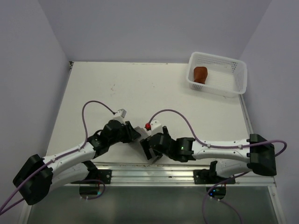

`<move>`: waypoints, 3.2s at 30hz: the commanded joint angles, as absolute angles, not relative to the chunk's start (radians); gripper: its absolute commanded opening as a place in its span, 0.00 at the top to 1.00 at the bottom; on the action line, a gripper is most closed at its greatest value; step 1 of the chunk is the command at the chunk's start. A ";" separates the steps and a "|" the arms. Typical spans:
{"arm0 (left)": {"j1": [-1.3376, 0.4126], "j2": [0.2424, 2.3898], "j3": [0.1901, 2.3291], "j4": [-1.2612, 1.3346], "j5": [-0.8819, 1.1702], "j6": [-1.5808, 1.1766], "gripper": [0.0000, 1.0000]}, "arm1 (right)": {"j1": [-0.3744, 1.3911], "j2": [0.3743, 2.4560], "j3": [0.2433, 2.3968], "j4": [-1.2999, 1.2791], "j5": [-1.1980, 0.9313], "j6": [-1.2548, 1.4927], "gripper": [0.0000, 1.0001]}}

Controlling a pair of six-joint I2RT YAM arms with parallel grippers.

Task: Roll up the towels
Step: Roll the towel, then place the rolled towel into the container

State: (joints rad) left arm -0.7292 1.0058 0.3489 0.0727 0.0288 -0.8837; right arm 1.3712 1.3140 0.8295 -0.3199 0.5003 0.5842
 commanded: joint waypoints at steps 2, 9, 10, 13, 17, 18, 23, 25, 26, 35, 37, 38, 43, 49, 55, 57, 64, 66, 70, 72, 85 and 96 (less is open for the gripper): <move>-0.733 0.993 0.305 0.002 0.005 -0.891 0.66 | 1.269 1.270 0.761 -0.183 0.249 0.591 0.02; -0.733 0.979 0.282 -0.032 0.005 -0.899 0.66 | 1.207 1.301 0.755 -0.103 0.152 0.575 0.01; -0.733 0.971 0.278 -0.032 0.005 -0.902 0.66 | 1.198 1.318 0.758 -0.104 0.152 0.571 0.01; -0.733 0.953 0.262 -0.034 0.005 -0.908 0.66 | 1.172 1.353 0.769 -0.097 0.134 0.561 0.01; -0.733 0.933 0.250 -0.054 0.003 -0.910 0.66 | 1.141 1.385 0.787 -0.092 0.120 0.537 0.01; -0.733 0.930 0.250 -0.054 0.005 -0.910 0.66 | 1.135 1.388 0.790 -0.089 0.114 0.534 0.01; -0.732 0.919 0.236 -0.054 0.005 -0.911 0.66 | 1.115 1.433 0.821 -0.087 0.061 0.511 0.01; -0.733 0.919 0.230 -0.048 0.005 -0.914 0.66 | 1.114 1.448 0.819 -0.071 0.046 0.517 0.01; -0.733 0.919 0.229 -0.045 0.003 -0.916 0.66 | 1.114 1.468 0.816 -0.061 0.028 0.522 0.01; -0.732 0.905 0.221 -0.049 0.006 -0.914 0.66 | 1.115 1.546 0.776 -0.006 -0.017 0.561 0.01; -0.733 0.903 0.222 -0.049 0.006 -0.914 0.66 | 1.115 1.552 0.770 0.020 -0.028 0.564 0.01; -0.732 0.904 0.221 -0.048 0.006 -0.914 0.66 | 1.117 1.551 0.767 0.024 -0.031 0.568 0.01; -0.733 0.914 0.222 -0.035 0.008 -0.917 0.66 | 1.129 1.555 0.758 0.032 -0.034 0.577 0.01; -0.733 0.920 0.233 -0.035 0.005 -0.917 0.66 | 1.176 1.586 0.759 0.023 -0.002 0.581 0.01; -0.732 0.933 0.250 -0.040 0.005 -0.911 0.66 | 1.209 1.602 0.792 -0.075 0.167 0.586 0.06; -0.732 0.939 0.252 -0.038 0.006 -0.908 0.66 | 1.210 1.603 0.793 -0.087 0.198 0.589 0.12; -0.729 0.950 0.299 -0.066 0.005 -0.890 0.66 | 1.218 1.612 0.816 -0.091 0.189 0.588 0.37; -0.715 0.948 0.331 -0.071 0.003 -0.873 0.65 | 1.221 1.612 0.819 -0.084 0.181 0.589 0.50; -0.675 0.974 0.437 -0.109 0.005 -0.818 0.62 | 1.221 1.615 0.816 -0.086 0.175 0.594 0.69; -0.638 1.008 0.492 -0.135 0.005 -0.773 0.60 | 1.221 1.605 0.808 -0.087 0.172 0.597 0.76; -0.486 1.178 1.020 -0.334 -0.021 -0.562 0.50 | 0.919 1.454 0.965 -0.224 0.060 0.480 0.94; -0.397 1.227 1.002 -0.344 -0.005 -0.473 0.49 | 0.373 1.554 1.420 -0.402 -0.057 0.338 0.97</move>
